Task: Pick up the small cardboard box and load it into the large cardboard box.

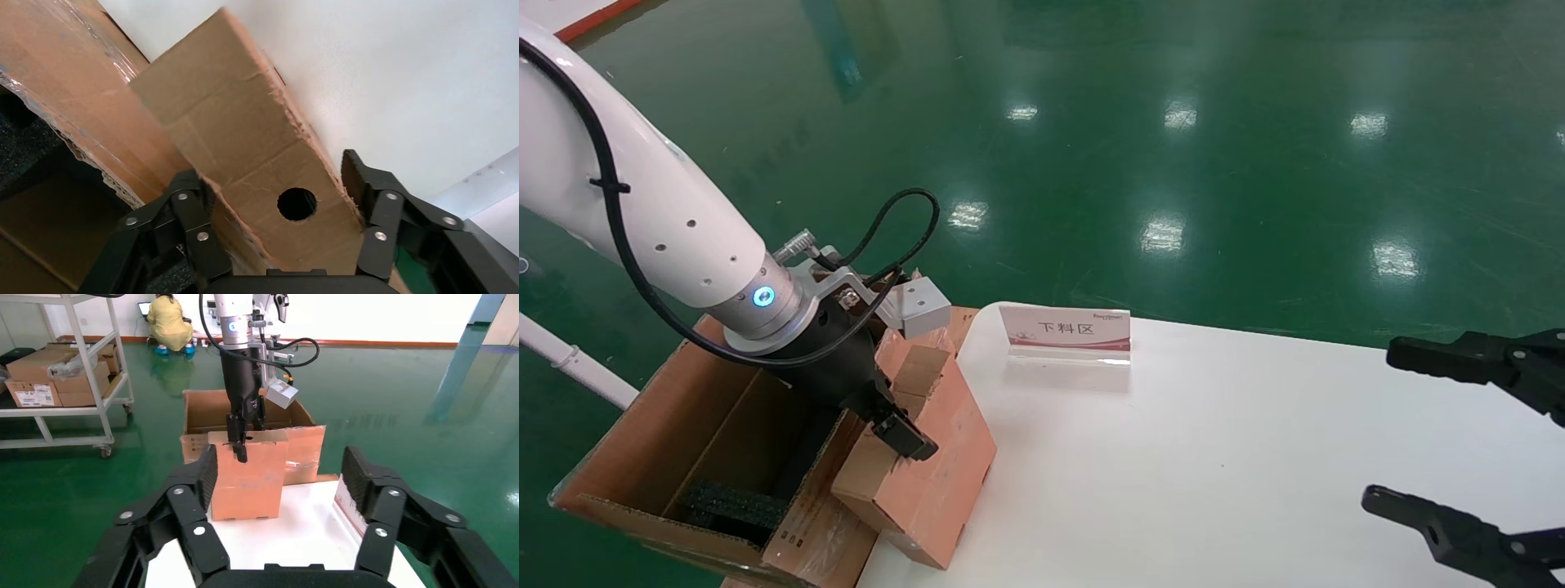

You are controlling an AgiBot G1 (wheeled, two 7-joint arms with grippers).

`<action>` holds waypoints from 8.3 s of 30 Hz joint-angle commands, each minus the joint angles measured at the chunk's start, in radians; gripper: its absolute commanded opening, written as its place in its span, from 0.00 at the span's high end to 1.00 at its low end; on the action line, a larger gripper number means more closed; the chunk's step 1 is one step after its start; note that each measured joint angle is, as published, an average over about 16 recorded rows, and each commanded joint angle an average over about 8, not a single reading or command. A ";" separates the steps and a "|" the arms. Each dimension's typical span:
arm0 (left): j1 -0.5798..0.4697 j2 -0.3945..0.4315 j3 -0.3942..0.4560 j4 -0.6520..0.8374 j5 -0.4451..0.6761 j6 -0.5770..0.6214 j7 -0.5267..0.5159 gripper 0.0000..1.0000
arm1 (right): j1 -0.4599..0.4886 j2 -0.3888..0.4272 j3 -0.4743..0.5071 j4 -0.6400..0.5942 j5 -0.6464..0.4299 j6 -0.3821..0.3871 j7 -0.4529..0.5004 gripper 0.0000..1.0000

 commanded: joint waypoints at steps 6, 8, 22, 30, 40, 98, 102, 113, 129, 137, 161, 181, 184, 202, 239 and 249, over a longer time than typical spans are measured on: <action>0.000 0.000 0.000 0.000 0.000 0.000 0.000 1.00 | 0.000 0.000 0.000 0.000 0.000 0.000 0.000 1.00; 0.000 0.000 0.000 0.000 0.000 0.000 0.000 1.00 | 0.000 0.000 0.000 0.000 0.000 0.000 0.000 1.00; 0.000 0.000 0.000 0.000 0.000 0.001 0.000 1.00 | 0.000 0.000 0.000 0.000 0.000 0.000 0.000 0.12; -0.041 -0.004 -0.030 0.023 -0.015 -0.008 0.012 1.00 | 0.000 0.000 0.000 0.000 0.000 0.000 0.000 0.00; -0.201 -0.069 -0.161 0.111 -0.117 -0.054 0.020 1.00 | 0.001 0.000 -0.001 -0.001 0.000 0.000 -0.001 0.00; -0.305 -0.050 0.334 0.596 -0.057 0.056 0.116 1.00 | 0.001 0.001 -0.004 -0.001 0.003 0.001 -0.002 0.00; -0.275 -0.046 0.338 0.610 -0.062 0.040 0.108 1.00 | 0.001 0.002 -0.005 -0.001 0.003 0.001 -0.002 0.00; -0.230 -0.030 0.357 0.621 -0.035 0.002 0.083 1.00 | 0.002 0.002 -0.005 -0.001 0.003 0.002 -0.003 0.00; -0.184 -0.012 0.390 0.617 0.049 -0.087 0.048 1.00 | 0.002 0.002 -0.006 -0.001 0.004 0.002 -0.003 0.00; -0.160 0.000 0.398 0.622 0.070 -0.123 0.033 1.00 | 0.002 0.002 -0.006 -0.001 0.004 0.002 -0.003 0.00; -0.125 0.019 0.434 0.555 0.165 -0.196 -0.103 1.00 | 0.002 0.003 -0.008 -0.001 0.005 0.003 -0.004 0.00; -0.098 0.028 0.458 0.512 0.234 -0.241 -0.192 1.00 | 0.002 0.003 -0.009 -0.001 0.006 0.003 -0.005 0.00; -0.085 0.031 0.461 0.514 0.239 -0.250 -0.203 1.00 | 0.002 0.003 -0.009 -0.001 0.006 0.003 -0.005 0.00; -0.018 0.052 0.476 0.536 0.250 -0.280 -0.247 0.92 | 0.003 0.004 -0.010 -0.001 0.006 0.004 -0.005 0.00; -0.016 0.054 0.477 0.538 0.260 -0.286 -0.246 0.00 | 0.002 0.004 -0.010 -0.001 0.007 0.004 -0.005 0.00; -0.021 0.053 0.475 0.533 0.257 -0.289 -0.242 0.00 | 0.003 0.004 -0.010 -0.001 0.007 0.004 -0.005 0.00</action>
